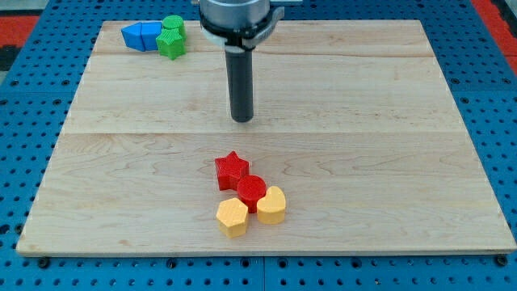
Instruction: Point your arm towards the bottom left
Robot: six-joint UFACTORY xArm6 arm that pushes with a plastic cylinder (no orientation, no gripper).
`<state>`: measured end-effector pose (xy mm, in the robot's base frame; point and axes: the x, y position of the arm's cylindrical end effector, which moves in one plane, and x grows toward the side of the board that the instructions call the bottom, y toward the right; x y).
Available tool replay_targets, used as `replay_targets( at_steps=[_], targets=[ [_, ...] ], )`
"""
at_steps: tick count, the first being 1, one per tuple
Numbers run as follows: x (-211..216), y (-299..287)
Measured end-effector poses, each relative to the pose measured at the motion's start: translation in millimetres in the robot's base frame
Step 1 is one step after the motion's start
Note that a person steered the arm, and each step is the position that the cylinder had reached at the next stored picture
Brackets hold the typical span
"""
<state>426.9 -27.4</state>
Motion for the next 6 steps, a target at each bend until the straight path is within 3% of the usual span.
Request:
replay_targets(
  at_steps=[1,4,6],
  targets=[
    [42,-5],
    [110,-165],
    [191,-177]
  ],
)
